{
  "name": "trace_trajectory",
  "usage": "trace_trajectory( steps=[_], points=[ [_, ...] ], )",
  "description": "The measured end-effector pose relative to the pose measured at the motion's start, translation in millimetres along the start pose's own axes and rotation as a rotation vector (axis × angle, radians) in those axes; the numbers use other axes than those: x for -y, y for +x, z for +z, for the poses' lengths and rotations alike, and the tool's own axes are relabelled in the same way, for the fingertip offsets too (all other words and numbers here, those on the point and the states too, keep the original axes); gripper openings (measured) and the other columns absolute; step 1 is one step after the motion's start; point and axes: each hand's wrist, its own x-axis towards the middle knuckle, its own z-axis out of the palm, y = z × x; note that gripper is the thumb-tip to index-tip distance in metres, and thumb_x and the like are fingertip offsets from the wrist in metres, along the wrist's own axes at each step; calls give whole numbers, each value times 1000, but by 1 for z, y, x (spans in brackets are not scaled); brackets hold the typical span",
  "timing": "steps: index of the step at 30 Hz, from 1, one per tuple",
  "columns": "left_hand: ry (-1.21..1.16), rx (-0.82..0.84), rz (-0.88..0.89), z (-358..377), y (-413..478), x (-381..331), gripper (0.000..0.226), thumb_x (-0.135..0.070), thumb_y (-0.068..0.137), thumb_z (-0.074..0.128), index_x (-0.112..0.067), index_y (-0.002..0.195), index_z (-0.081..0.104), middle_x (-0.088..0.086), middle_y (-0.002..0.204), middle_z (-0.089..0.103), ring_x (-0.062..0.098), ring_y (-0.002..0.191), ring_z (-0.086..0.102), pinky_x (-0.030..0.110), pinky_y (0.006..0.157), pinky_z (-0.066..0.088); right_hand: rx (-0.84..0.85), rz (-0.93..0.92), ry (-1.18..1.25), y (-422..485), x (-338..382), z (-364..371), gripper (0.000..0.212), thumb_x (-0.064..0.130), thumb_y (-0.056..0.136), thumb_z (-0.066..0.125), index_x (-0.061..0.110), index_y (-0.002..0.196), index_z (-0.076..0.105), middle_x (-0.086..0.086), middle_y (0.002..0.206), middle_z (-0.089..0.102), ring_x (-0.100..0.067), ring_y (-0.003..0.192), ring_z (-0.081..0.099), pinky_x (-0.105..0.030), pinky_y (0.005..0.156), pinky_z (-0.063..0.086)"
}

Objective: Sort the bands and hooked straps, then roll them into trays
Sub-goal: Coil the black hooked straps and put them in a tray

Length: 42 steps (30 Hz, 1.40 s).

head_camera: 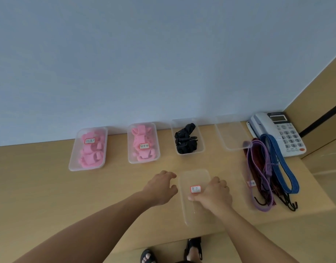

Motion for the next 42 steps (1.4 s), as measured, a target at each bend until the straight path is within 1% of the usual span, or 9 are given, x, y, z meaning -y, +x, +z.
trace_trajectory(
  steps=[3, 7, 10, 13, 16, 22, 26, 31, 42],
  points=[
    [-13, 44, -42, -5, 3, 0, 50, -33, 96, 49, -21, 144, 43, 0, 138, 53, 21, 125, 52, 33, 103, 42, -1, -36, 121, 8, -2, -5, 86, 64, 56, 80, 15, 117, 45, -4, 121, 45, -24, 111, 53, -31, 72, 41],
    [-44, 104, -76, -18, 10, -1, 43, -35, 97, 47, -19, 136, 52, -1, 128, 61, 20, 117, 56, 30, 96, 45, 241, -153, 588, 18, -3, -34, 40, 39, 71, 81, 13, 81, 51, -3, 76, 65, -20, 62, 61, -29, 57, 44],
    [-89, 98, -90, -30, 19, -6, 31, -32, 96, 48, -15, 116, 64, 0, 118, 66, 20, 106, 61, 34, 93, 50, 387, -234, 773, 25, -1, -64, 34, 21, 74, 82, 9, 92, 55, -5, 61, 66, -17, 49, 56, -26, 46, 39],
    [-258, 12, -127, -42, 33, -19, 26, -32, 97, 44, -14, 95, 63, 3, 98, 72, 23, 87, 70, 33, 78, 56, 311, -248, 871, 39, 18, -89, 43, 22, 72, 85, 11, 100, 55, 0, 61, 66, -15, 48, 57, -22, 40, 36],
    [-389, -139, -175, -60, 58, -34, 20, -31, 97, 45, -18, 88, 57, -1, 86, 73, 19, 70, 72, 25, 60, 49, 198, -281, 955, 63, 45, -104, 27, 22, 76, 81, 11, 89, 60, 1, 57, 61, -14, 44, 56, -23, 38, 36],
    [-360, -291, -254, -83, 111, -43, 23, -25, 95, 47, -16, 76, 56, 8, 83, 70, 26, 78, 68, 40, 71, 54, 272, -245, 893, 120, 92, -101, 35, 28, 82, 74, 7, 100, 54, -11, 72, 59, -15, 37, 55, -20, 35, 32],
    [-238, -350, -372, -83, 138, -35, 21, -24, 94, 45, -20, 75, 53, -3, 74, 61, 17, 69, 56, 29, 54, 38, 162, -320, 757, 150, 107, -97, 44, 42, 75, 76, 13, 97, 50, -6, 90, 64, -24, 62, 64, -27, 42, 46],
    [-171, -356, -439, -72, 154, -32, 21, -23, 97, 41, -20, 79, 50, -5, 74, 55, 13, 66, 52, 27, 53, 35, -79, -419, 307, 166, 108, -91, 37, 55, 91, 51, 19, 95, 45, 4, 81, 58, -25, 73, 56, -33, 58, 40],
    [-288, -415, -457, -57, 161, -29, 23, -24, 97, 47, -23, 74, 46, -4, 70, 56, 10, 61, 50, 23, 52, 36, -193, -404, 251, 183, 105, -88, 38, 59, 91, 49, 23, 101, 47, 14, 72, 49, -19, 69, 53, -28, 53, 34]
  ],
)
